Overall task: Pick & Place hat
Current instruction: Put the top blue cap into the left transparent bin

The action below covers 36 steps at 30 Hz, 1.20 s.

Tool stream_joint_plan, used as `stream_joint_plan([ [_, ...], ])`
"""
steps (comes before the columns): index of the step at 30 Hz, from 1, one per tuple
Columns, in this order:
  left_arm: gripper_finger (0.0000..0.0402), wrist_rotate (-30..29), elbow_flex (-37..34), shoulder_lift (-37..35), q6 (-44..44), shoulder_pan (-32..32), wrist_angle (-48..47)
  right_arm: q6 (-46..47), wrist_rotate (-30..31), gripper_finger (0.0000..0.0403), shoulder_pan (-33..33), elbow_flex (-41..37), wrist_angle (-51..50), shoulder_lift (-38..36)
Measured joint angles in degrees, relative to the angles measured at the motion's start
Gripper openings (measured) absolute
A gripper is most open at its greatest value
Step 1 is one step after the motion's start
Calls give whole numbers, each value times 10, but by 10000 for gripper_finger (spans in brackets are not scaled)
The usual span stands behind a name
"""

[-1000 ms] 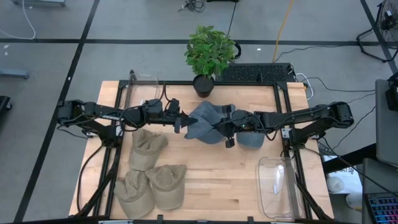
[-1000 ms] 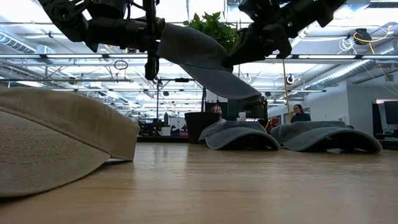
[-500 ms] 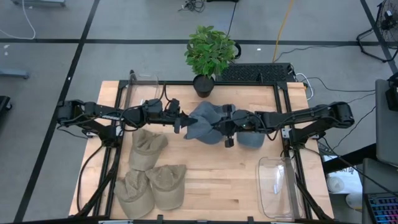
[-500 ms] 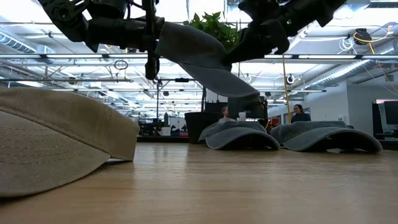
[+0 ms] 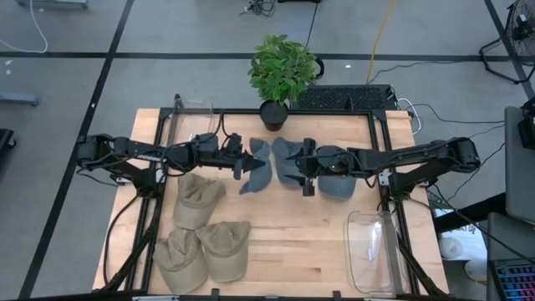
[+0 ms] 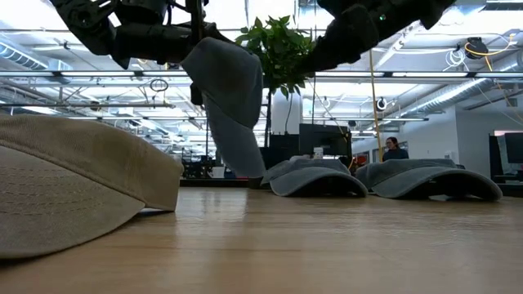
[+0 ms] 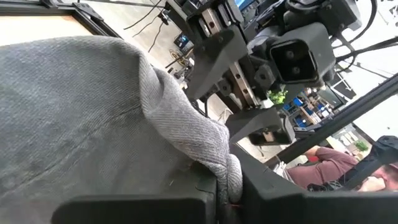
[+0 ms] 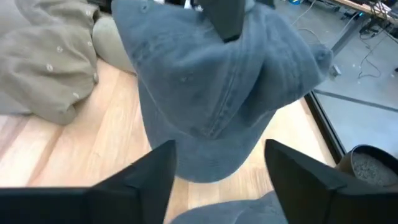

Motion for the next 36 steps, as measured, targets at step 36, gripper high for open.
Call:
stream_joint_plan([
  [36,15,-81,445,-159,247,42,-1037,1,0,313,-1,0,-21,-19],
])
